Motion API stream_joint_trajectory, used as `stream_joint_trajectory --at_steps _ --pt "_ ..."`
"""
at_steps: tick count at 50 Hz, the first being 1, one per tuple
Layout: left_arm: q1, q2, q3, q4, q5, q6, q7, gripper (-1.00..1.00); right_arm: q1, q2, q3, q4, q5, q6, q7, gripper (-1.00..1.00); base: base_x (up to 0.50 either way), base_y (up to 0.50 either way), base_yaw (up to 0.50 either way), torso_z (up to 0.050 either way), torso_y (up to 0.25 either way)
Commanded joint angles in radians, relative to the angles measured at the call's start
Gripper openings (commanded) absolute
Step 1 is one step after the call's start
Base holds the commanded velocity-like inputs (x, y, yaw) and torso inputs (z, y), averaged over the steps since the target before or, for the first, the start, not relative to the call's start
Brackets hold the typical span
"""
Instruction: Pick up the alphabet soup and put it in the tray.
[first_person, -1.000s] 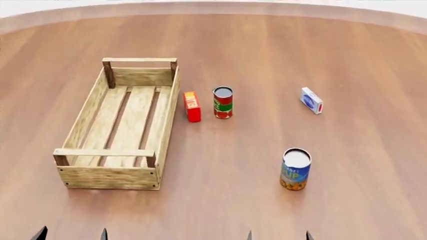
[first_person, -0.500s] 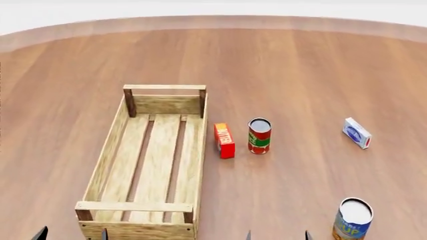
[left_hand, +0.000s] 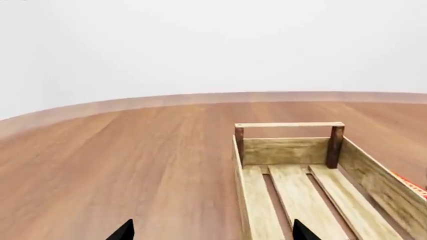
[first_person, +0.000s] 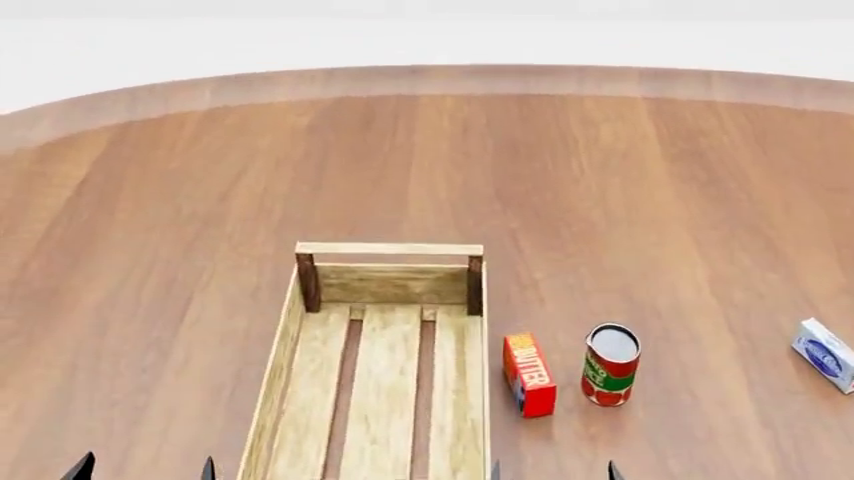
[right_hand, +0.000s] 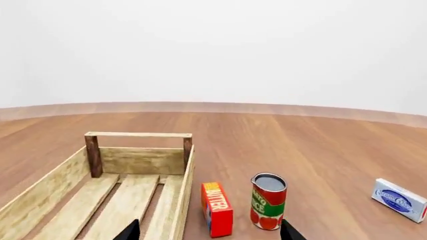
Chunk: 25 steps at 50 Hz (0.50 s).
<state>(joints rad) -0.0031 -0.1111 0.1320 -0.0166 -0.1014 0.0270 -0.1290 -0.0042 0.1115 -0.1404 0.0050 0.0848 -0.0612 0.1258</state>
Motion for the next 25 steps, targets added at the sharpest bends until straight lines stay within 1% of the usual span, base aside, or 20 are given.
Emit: stream_joint_trajectory --at_steps 1,19,21,23,25 --pt "0.001 -0.01 0.014 0.002 -0.006 0.003 -0.013 1.0 0.0 0.011 -0.011 -0.001 0.013 -0.001 0.011 1.0 0.48 0.06 0.0 0.0 0.0" --pt "-0.005 -0.023 0.031 -0.005 -0.018 0.007 -0.027 1.0 0.006 0.022 -0.03 0.008 0.021 0.001 0.027 1.0 0.49 0.0 0.0 0.0 0.001" --pt "-0.005 -0.024 0.032 -0.004 -0.021 0.004 -0.029 1.0 0.008 0.021 -0.033 0.007 0.033 0.007 0.023 1.0 0.22 0.0 0.0 0.0 0.0" --pt "-0.005 -0.023 0.031 -0.004 -0.024 0.005 -0.034 1.0 0.018 0.04 -0.018 -0.089 0.086 0.214 0.031 1.0 0.0 0.0 0.0 0.0 0.0" --pt "-0.005 -0.024 0.032 -0.004 -0.024 0.006 -0.037 1.0 0.024 0.057 -0.022 -0.12 0.115 0.306 0.018 1.0 0.0 0.0 0.0 0.0 0.0"
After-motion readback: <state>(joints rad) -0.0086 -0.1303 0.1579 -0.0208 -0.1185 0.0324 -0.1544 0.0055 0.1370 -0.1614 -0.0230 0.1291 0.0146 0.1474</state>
